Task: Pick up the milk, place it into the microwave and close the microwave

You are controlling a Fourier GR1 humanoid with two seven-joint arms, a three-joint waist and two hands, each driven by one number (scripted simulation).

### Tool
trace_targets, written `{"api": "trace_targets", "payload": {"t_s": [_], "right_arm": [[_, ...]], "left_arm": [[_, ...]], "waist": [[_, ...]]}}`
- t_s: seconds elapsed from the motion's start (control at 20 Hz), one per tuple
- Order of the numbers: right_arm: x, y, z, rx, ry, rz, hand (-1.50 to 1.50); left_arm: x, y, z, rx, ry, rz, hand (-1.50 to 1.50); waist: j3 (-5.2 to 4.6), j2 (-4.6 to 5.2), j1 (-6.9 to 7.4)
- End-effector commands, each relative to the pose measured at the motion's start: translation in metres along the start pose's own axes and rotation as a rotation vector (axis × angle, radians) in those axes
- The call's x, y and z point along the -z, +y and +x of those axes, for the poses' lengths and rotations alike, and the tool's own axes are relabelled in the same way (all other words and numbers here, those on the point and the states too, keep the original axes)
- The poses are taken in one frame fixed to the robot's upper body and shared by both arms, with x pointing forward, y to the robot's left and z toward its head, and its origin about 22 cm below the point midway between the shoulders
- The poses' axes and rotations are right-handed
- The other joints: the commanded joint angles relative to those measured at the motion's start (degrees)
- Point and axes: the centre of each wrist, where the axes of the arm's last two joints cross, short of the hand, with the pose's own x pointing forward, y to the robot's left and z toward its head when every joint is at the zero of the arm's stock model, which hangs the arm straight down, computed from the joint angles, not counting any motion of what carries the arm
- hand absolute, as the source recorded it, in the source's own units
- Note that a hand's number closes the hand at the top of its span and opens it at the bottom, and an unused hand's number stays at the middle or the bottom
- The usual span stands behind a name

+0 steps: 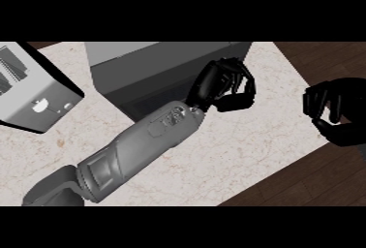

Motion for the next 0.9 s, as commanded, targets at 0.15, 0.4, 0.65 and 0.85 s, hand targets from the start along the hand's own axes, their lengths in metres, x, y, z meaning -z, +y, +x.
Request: {"api": "trace_targets", "payload": {"t_s": [0.15,0.4,0.65,0.85], "right_arm": [[0.016,0.018,0.007,0.068,-0.077,0.185,1.5],[0.024,0.028,0.013,0.07,-0.084,0.225,1.5],[0.029,0.035,0.019,0.084,-0.107,0.247,1.5],[0.03,0.043,0.022,0.09,-0.105,0.271,1.5]], "left_arm": [[0.012,-0.008,0.011,-0.004,-0.001,0.009,1.5],[0.01,-0.009,0.01,-0.013,-0.002,0.039,1.5],[0.009,-0.01,0.01,-0.02,-0.01,0.049,1.5],[0.01,-0.01,0.012,-0.027,-0.008,0.07,1.5]], "waist": [[0.26,0.17,-1.82],[0.25,0.18,-2.69],[0.26,0.28,-2.9],[0.29,0.41,-3.72]]}}
